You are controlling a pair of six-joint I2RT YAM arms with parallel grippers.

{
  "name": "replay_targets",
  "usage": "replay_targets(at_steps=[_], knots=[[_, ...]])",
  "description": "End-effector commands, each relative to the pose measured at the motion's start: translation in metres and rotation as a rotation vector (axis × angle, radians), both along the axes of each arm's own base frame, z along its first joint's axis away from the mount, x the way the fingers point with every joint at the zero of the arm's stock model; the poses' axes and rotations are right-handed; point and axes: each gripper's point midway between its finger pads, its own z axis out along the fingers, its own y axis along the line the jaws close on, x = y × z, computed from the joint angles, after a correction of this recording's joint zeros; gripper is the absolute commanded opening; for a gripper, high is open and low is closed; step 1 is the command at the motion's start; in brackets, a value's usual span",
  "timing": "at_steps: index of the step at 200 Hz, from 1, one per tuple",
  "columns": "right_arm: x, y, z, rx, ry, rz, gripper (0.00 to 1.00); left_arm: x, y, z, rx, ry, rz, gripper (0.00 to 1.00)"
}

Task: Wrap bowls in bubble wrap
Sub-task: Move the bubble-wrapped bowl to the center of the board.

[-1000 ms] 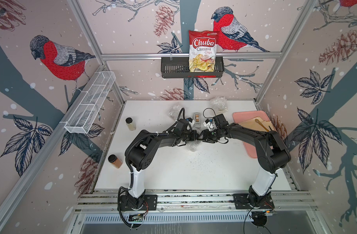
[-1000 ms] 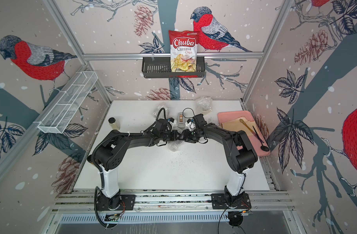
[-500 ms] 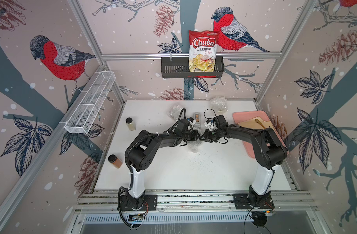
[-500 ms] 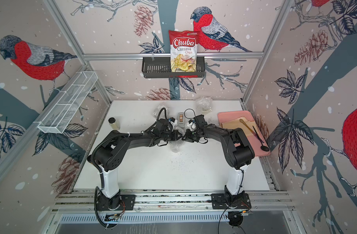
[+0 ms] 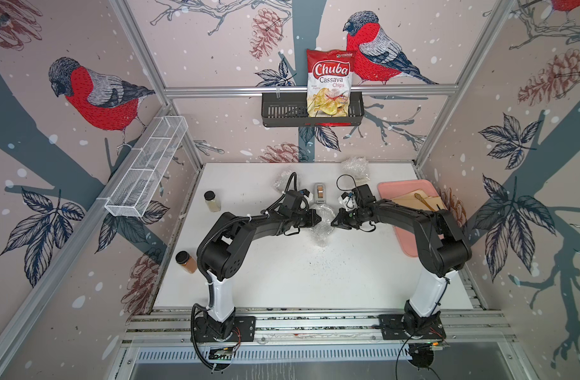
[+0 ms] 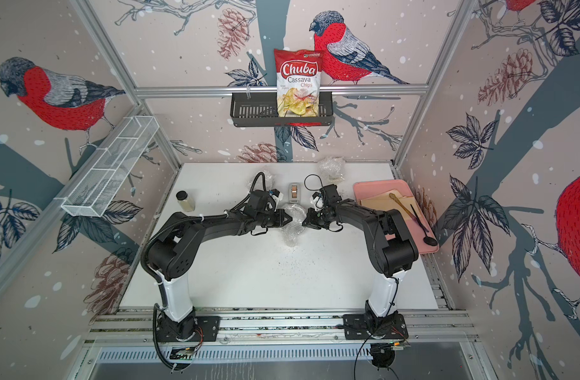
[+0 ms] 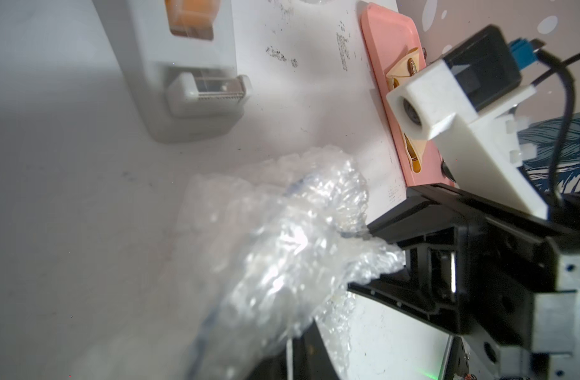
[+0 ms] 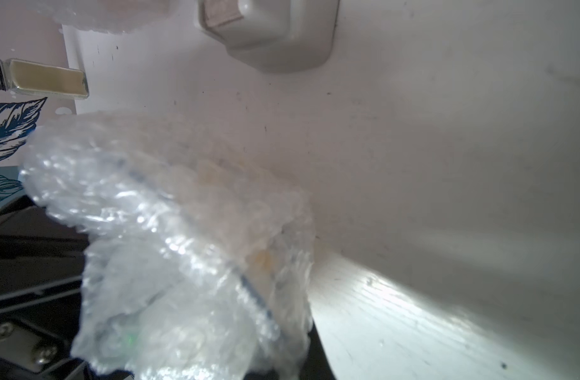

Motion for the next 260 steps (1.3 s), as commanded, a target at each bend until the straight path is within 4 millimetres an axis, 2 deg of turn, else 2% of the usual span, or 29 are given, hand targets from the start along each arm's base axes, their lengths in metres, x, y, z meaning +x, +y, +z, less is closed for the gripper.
replay_targets(at_steps=[1,34,70,107,142,149,153,162,195,210,228,260], knots=[[-0.003,0.0,0.007,0.009,-0.011,0.029,0.05,0.012,0.022,-0.004,0.06,0.0,0.058,0.12],[-0.003,-0.002,0.008,0.028,-0.003,0.025,0.06,0.014,0.021,0.016,0.023,-0.034,0.052,0.16],[0.002,-0.016,0.012,0.06,0.006,-0.012,0.06,0.011,0.02,0.039,-0.007,-0.066,0.046,0.27],[0.01,-0.051,0.014,0.062,0.02,-0.105,0.07,0.004,0.029,0.059,-0.019,-0.109,0.068,0.33],[0.018,-0.091,0.017,0.066,0.021,-0.212,0.11,-0.001,0.042,0.061,0.004,-0.13,0.111,0.35],[0.019,-0.097,0.018,0.071,0.019,-0.23,0.16,0.001,0.044,0.064,-0.001,-0.14,0.12,0.35],[0.02,-0.1,0.017,0.077,0.02,-0.239,0.17,-0.002,0.048,0.057,0.007,-0.127,0.127,0.36],[0.021,-0.105,0.016,0.086,0.021,-0.254,0.17,-0.002,0.052,0.054,0.01,-0.125,0.143,0.37],[0.024,-0.108,0.012,0.078,0.021,-0.263,0.28,-0.002,0.07,0.052,0.017,-0.136,0.2,0.38],[0.025,-0.109,0.016,0.074,0.006,-0.265,0.42,-0.002,0.081,0.053,0.031,-0.143,0.229,0.39],[0.028,-0.116,0.026,0.038,-0.042,-0.29,0.52,-0.002,0.099,0.054,0.051,-0.158,0.281,0.41],[0.037,-0.137,0.052,-0.035,-0.166,-0.359,0.56,-0.002,0.144,0.062,0.109,-0.202,0.42,0.45]])
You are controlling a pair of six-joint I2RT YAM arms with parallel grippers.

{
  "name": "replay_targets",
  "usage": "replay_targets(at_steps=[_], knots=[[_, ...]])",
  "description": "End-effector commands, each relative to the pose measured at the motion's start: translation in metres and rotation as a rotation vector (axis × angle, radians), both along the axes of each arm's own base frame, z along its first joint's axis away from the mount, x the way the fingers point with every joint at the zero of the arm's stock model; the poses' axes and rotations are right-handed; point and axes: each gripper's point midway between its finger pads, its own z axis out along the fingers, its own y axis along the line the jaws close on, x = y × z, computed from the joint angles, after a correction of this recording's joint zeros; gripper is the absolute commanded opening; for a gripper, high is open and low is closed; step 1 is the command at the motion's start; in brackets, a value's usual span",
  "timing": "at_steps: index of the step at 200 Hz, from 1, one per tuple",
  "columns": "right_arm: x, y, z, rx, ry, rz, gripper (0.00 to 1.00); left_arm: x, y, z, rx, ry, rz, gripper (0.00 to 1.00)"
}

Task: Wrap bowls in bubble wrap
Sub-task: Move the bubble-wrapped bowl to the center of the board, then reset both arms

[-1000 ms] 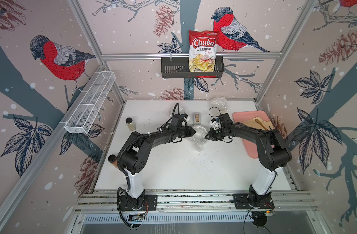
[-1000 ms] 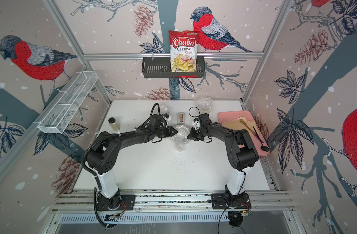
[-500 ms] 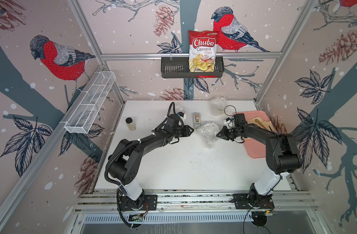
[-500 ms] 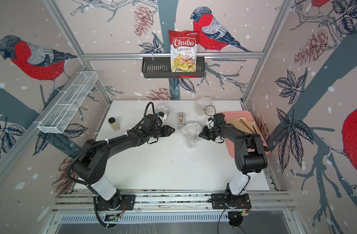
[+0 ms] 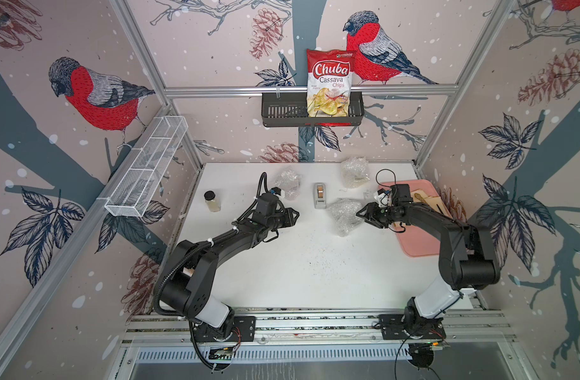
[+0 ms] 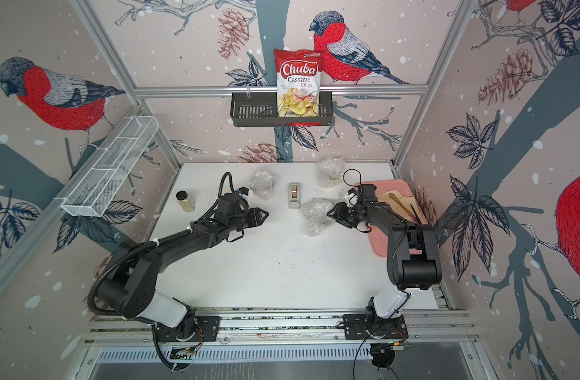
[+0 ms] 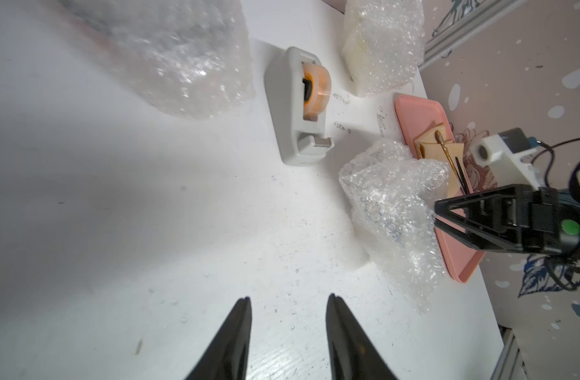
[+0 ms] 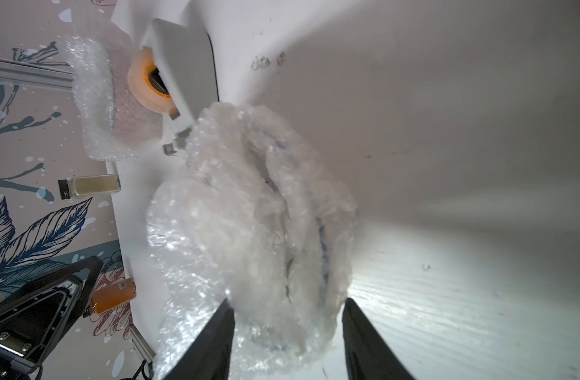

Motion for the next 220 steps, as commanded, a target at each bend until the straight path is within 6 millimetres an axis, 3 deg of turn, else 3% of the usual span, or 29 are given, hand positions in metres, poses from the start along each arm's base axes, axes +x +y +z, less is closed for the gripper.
replay_targets(at_steps=[1,61,80,109,133,154,175,201,215,220], knots=[[0.01,-0.018,0.015,-0.089,-0.093,-0.062,0.57,0.009,0.033,0.01,0.04,-0.058,0.132,0.45],[0.025,-0.093,0.095,-0.367,-0.469,-0.414,0.62,0.002,0.151,0.026,0.188,-0.145,0.516,0.5],[0.022,-0.118,0.113,-0.42,-0.56,-0.538,0.65,-0.001,0.181,0.026,0.219,-0.167,0.598,0.58],[0.016,-0.162,0.106,-0.451,-0.557,-0.698,0.68,-0.008,0.227,0.022,0.284,-0.166,0.743,0.61],[0.016,-0.189,0.09,-0.443,-0.565,-0.752,0.69,-0.016,0.26,0.015,0.336,-0.148,0.854,0.75],[0.01,-0.211,0.079,-0.435,-0.609,-0.828,0.69,-0.024,0.282,0.012,0.358,-0.165,0.919,0.79],[0.001,-0.22,0.08,-0.485,-0.717,-0.863,0.7,-0.03,0.297,0.015,0.392,-0.238,0.959,0.92],[-0.011,-0.227,0.081,-0.616,-0.803,-0.899,0.7,-0.036,0.3,0.02,0.449,-0.391,0.948,0.92],[-0.011,-0.218,0.08,-0.61,-0.831,-0.856,0.71,-0.041,0.298,0.022,0.477,-0.484,0.92,0.91],[-0.01,-0.214,0.07,-0.612,-0.82,-0.828,0.71,-0.043,0.297,0.021,0.478,-0.507,0.916,0.91]])
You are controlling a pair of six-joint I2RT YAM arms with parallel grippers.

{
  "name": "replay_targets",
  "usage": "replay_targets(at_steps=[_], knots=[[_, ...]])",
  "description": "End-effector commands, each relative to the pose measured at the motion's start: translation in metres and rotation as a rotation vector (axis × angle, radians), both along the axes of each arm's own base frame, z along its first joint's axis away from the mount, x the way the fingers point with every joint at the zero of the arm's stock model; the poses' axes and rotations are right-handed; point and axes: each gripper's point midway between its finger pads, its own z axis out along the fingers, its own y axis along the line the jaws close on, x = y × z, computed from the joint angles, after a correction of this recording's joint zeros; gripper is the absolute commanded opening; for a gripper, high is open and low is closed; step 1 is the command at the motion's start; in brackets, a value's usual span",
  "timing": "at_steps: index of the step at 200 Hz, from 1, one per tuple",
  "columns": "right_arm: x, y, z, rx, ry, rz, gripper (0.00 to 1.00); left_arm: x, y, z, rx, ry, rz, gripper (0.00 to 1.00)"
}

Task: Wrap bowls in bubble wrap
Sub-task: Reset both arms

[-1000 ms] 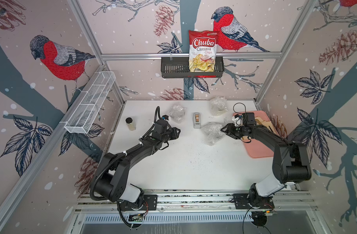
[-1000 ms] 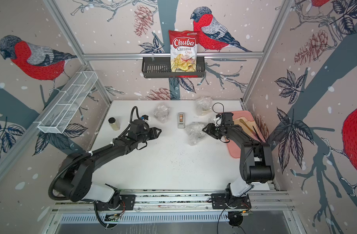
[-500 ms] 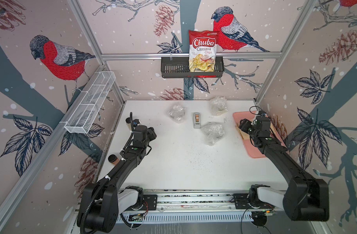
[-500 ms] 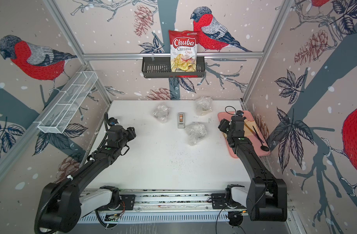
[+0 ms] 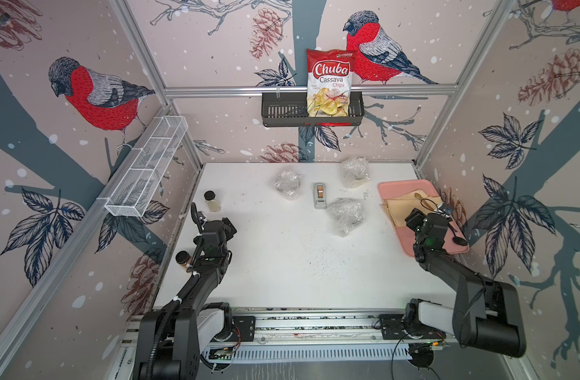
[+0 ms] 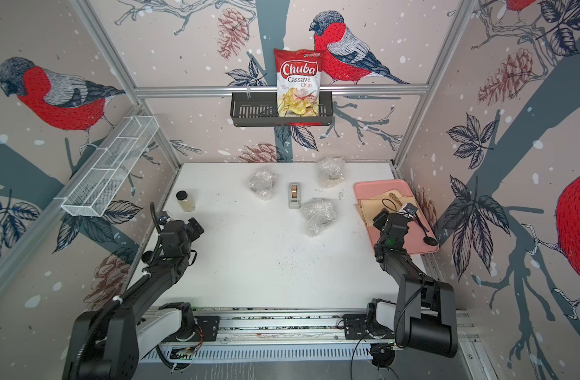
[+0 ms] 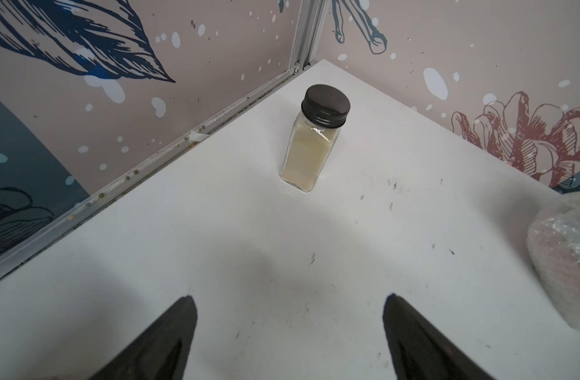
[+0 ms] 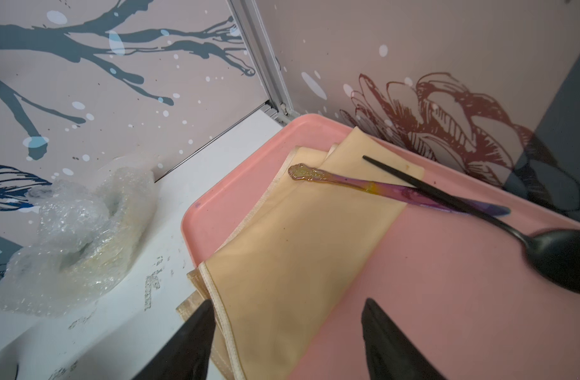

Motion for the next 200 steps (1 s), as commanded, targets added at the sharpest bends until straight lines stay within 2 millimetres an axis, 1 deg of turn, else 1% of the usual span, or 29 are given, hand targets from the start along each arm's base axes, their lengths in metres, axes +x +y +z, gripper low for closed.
replay_targets(at_steps=[1,17,27,42,48,68,82,103,116,132,140,168,170,172,174,177,200], knots=[[0.005,0.001,0.025,-0.106,-0.125,0.012,0.71,0.005,0.004,0.04,0.139,-0.214,-0.02,0.91],[0.0,0.01,0.018,-0.137,-0.135,0.045,0.71,0.003,-0.003,0.038,0.155,-0.252,-0.068,0.91],[-0.004,0.013,0.014,-0.146,-0.146,0.05,0.71,0.004,-0.004,0.036,0.17,-0.256,-0.076,0.91],[-0.011,0.019,0.008,-0.164,-0.168,0.06,0.71,0.01,-0.007,0.04,0.194,-0.265,-0.106,0.91],[-0.013,0.022,0.01,-0.179,-0.184,0.068,0.71,0.013,-0.01,0.041,0.204,-0.271,-0.123,0.91],[-0.012,0.033,0.008,-0.217,-0.181,0.093,0.72,0.023,-0.018,0.042,0.21,-0.284,-0.174,0.91],[-0.013,0.037,0.006,-0.231,-0.188,0.102,0.75,0.03,-0.026,0.04,0.211,-0.288,-0.226,0.91],[-0.008,0.038,-0.001,-0.247,-0.17,0.095,0.77,0.041,-0.035,0.027,0.205,-0.278,-0.287,0.91],[-0.001,0.042,-0.004,-0.259,-0.134,0.107,0.77,0.052,-0.045,0.016,0.206,-0.244,-0.353,0.9],[0.004,0.042,-0.007,-0.263,-0.112,0.102,0.77,0.066,-0.058,0.011,0.221,-0.194,-0.443,0.92],[0.005,0.043,-0.006,-0.267,-0.111,0.103,0.8,0.068,-0.062,0.01,0.221,-0.185,-0.469,0.92],[0.005,0.043,-0.006,-0.268,-0.112,0.103,0.88,0.067,-0.063,0.01,0.227,-0.189,-0.472,0.95],[0.005,0.043,-0.006,-0.268,-0.111,0.103,0.89,0.068,-0.063,0.01,0.225,-0.189,-0.472,0.95],[0.004,0.043,-0.007,-0.267,-0.11,0.102,0.91,0.068,-0.063,0.01,0.224,-0.187,-0.471,0.98],[0.005,0.043,-0.007,-0.267,-0.11,0.103,0.97,0.068,-0.062,0.01,0.224,-0.187,-0.47,0.99],[0.004,0.043,-0.006,-0.267,-0.112,0.101,1.0,0.068,-0.062,0.01,0.225,-0.187,-0.47,1.0],[0.005,0.043,-0.006,-0.27,-0.112,0.101,1.0,0.068,-0.062,0.011,0.226,-0.189,-0.47,1.0]])
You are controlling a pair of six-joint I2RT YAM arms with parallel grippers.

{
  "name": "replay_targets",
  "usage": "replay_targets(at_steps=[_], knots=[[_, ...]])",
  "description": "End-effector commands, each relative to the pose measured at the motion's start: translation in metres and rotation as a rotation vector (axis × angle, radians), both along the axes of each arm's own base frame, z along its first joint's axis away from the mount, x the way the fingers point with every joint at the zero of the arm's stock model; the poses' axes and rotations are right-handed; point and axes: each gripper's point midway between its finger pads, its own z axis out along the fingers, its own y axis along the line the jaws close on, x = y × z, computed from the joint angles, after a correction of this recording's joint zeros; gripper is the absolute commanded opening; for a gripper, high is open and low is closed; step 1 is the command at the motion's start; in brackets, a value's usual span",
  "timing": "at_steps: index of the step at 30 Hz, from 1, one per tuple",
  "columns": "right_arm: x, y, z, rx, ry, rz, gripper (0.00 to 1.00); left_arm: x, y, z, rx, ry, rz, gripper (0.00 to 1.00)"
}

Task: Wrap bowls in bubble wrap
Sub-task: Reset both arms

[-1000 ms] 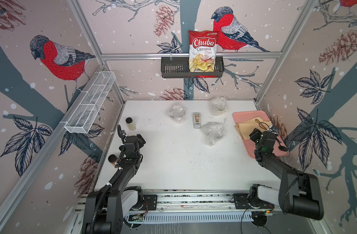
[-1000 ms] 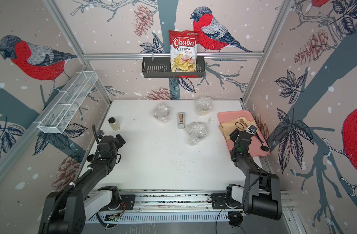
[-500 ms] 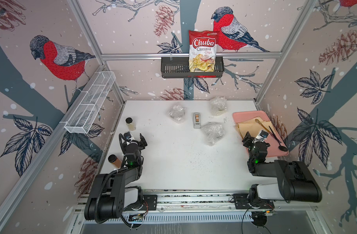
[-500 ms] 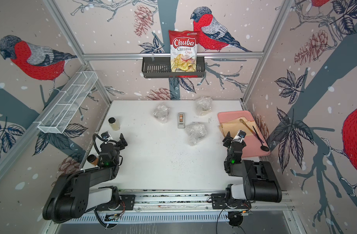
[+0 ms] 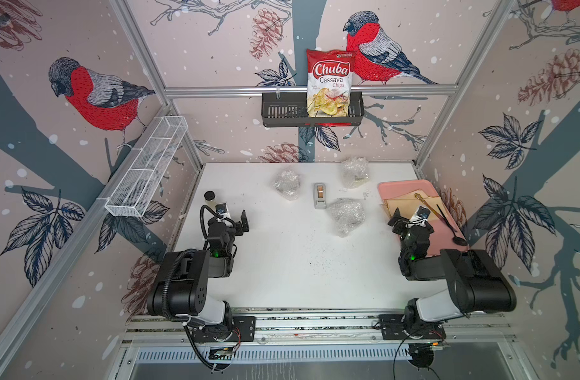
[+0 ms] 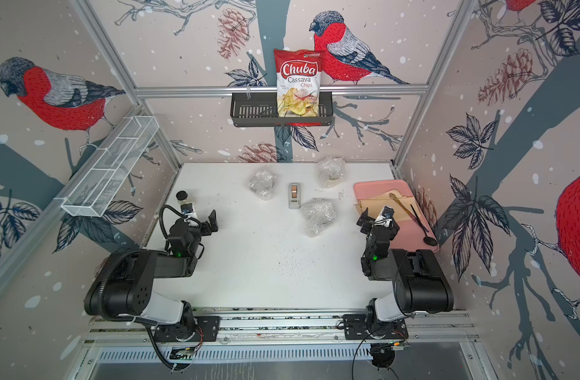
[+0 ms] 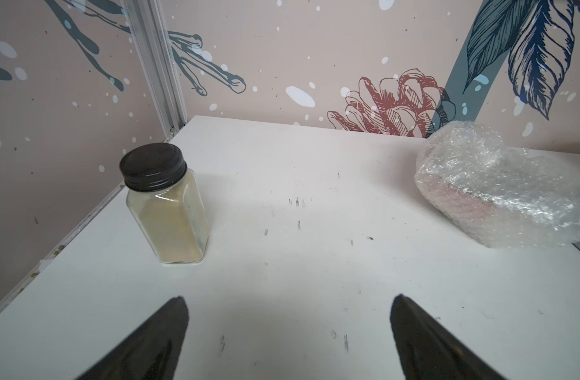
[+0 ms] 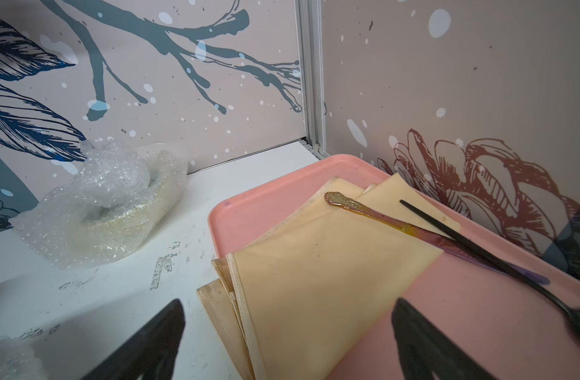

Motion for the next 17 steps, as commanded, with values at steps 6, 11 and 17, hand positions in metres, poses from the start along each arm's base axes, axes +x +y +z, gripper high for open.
replay_targets(at_steps=[6,11,17], knots=[[0.0007,-0.0023,0.0048,-0.008,-0.016,-0.017,1.0,0.003,-0.0031,0.0089,0.018,-0.034,-0.022,1.0],[0.0008,-0.0023,0.0048,-0.007,-0.016,-0.018,1.0,0.0037,-0.0047,0.0082,0.028,-0.03,-0.021,1.0],[0.0007,-0.002,0.0045,-0.008,-0.015,-0.017,1.0,0.0032,-0.0063,0.0079,0.043,-0.028,-0.009,1.0]])
